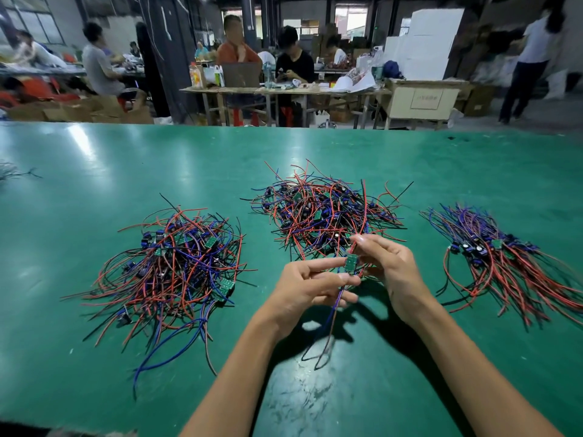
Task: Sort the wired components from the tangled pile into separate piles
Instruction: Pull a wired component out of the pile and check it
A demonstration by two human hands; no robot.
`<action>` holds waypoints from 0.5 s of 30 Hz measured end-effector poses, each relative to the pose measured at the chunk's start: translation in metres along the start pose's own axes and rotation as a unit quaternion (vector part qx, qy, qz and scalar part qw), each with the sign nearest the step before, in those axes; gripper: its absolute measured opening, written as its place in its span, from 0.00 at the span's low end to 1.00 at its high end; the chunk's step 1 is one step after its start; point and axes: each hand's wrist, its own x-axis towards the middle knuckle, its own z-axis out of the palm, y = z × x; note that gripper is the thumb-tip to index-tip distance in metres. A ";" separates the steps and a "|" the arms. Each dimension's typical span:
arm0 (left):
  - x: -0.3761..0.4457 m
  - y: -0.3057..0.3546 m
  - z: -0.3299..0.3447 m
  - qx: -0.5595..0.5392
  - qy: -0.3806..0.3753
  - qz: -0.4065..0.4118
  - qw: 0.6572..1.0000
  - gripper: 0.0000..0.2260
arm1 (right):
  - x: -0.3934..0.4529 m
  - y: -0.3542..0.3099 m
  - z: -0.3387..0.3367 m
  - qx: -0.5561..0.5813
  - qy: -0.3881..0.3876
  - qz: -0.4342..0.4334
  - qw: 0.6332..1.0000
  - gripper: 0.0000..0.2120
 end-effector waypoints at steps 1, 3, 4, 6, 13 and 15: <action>0.000 0.000 0.000 -0.001 -0.007 0.002 1.000 0.16 | 0.001 0.000 0.000 0.004 0.002 -0.001 1.000 0.14; -0.001 0.002 -0.001 -0.010 -0.023 0.004 1.000 0.19 | 0.002 -0.001 -0.001 0.002 0.005 -0.009 1.000 0.10; -0.002 0.002 -0.002 -0.014 -0.029 0.004 0.999 0.21 | 0.002 -0.001 -0.002 0.004 0.008 -0.010 1.000 0.06; -0.002 0.003 -0.004 -0.007 -0.036 0.007 0.999 0.23 | 0.003 0.000 -0.003 0.007 0.008 -0.016 1.000 0.08; 0.000 0.003 -0.002 -0.007 -0.027 -0.026 0.999 0.14 | 0.003 0.004 -0.002 0.025 -0.030 0.004 0.999 0.08; 0.002 0.002 0.001 -0.008 -0.016 -0.043 0.999 0.13 | 0.001 0.007 0.002 0.064 -0.062 0.013 0.996 0.08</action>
